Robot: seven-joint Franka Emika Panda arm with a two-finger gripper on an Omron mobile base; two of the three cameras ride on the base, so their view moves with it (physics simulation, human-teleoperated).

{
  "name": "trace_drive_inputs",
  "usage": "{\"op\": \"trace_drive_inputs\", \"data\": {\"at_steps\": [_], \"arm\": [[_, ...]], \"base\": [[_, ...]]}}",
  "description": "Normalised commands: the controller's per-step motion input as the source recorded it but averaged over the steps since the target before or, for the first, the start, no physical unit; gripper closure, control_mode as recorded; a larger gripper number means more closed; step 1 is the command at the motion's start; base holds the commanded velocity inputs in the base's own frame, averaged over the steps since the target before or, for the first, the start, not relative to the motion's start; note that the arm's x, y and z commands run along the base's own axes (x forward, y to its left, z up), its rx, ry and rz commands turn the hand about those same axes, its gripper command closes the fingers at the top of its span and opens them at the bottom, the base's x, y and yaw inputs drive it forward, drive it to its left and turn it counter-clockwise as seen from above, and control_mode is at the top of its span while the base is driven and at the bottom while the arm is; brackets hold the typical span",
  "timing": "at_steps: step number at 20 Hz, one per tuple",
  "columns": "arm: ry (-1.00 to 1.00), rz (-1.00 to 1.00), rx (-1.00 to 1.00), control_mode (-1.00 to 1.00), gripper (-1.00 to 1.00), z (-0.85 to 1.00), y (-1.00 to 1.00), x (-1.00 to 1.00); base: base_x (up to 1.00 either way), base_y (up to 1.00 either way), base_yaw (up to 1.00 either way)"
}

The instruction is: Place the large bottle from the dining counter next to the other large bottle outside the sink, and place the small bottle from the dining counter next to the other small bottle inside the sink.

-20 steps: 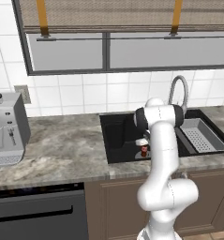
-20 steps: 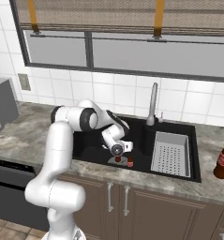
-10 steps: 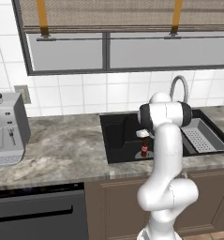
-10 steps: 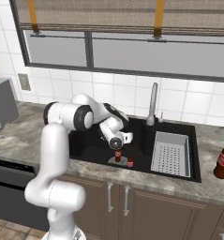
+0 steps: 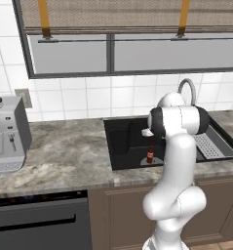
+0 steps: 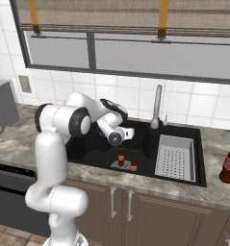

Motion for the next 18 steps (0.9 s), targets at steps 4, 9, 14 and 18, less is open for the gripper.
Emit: {"op": "trace_drive_inputs", "data": {"at_steps": [4,9,14,18], "arm": [[0.00,0.00,-0.03,-1.00,-1.00,0.44,0.00,-0.19],[0.00,0.00,-0.01,-1.00,-1.00,0.30,0.00,-0.16],[0.00,0.00,-0.03,-1.00,-1.00,0.34,0.00,-0.26],[0.00,0.00,-0.03,-1.00,-1.00,0.37,0.00,-0.24]], "base": [[0.00,0.00,0.00],[0.00,0.00,0.00],[0.00,0.00,0.00],[0.00,0.00,0.00]]}}
